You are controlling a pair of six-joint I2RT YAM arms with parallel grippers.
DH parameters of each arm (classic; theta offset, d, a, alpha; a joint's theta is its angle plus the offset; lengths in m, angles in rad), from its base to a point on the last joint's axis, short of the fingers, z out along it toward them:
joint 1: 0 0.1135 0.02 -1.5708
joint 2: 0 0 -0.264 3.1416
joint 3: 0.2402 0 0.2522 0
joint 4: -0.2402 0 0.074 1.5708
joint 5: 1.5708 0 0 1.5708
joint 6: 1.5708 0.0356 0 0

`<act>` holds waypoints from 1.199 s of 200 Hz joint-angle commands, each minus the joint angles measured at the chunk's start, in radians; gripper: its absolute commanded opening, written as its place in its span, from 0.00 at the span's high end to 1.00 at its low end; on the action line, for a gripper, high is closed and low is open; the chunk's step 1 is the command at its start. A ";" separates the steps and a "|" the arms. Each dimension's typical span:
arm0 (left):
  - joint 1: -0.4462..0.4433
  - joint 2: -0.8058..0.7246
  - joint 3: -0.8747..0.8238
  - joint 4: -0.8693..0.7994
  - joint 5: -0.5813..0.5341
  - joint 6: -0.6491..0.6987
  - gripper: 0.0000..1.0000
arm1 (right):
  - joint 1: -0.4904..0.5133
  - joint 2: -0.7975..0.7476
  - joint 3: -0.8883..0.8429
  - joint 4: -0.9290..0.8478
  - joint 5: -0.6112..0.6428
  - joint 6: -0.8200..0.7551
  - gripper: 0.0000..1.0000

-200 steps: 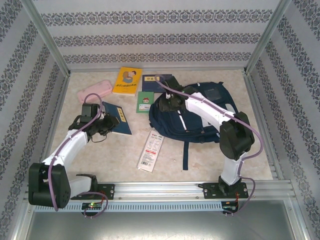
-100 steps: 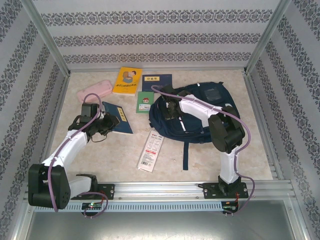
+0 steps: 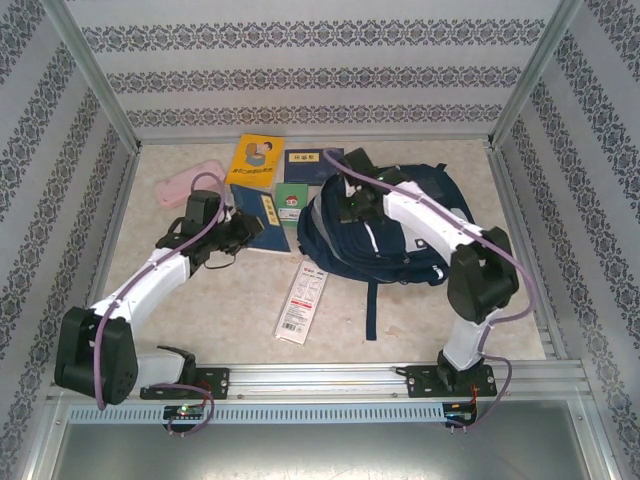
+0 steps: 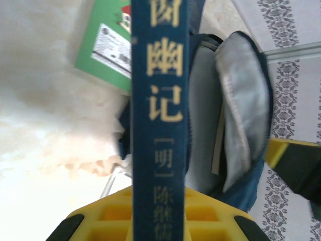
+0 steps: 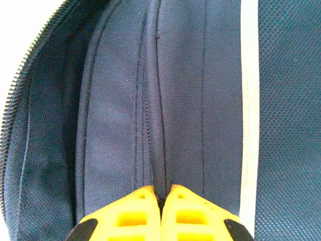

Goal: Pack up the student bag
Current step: Open the student bag at the middle-right of the table, then place the book in the student bag.

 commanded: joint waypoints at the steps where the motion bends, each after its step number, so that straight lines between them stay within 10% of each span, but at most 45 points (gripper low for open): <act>1: -0.054 0.042 0.058 0.133 -0.035 -0.046 1.00 | -0.033 -0.098 0.068 0.016 -0.030 0.004 1.00; 138: -0.444 0.727 0.571 0.560 -0.108 -0.247 1.00 | -0.271 -0.329 0.000 0.092 -0.290 0.162 1.00; 217: -0.604 1.068 1.060 0.111 -0.244 -0.167 1.00 | -0.288 -0.351 -0.008 0.081 -0.309 0.168 1.00; 240: -0.626 1.149 1.213 -0.064 -0.266 -0.121 0.69 | -0.290 -0.352 -0.011 0.078 -0.314 0.164 1.00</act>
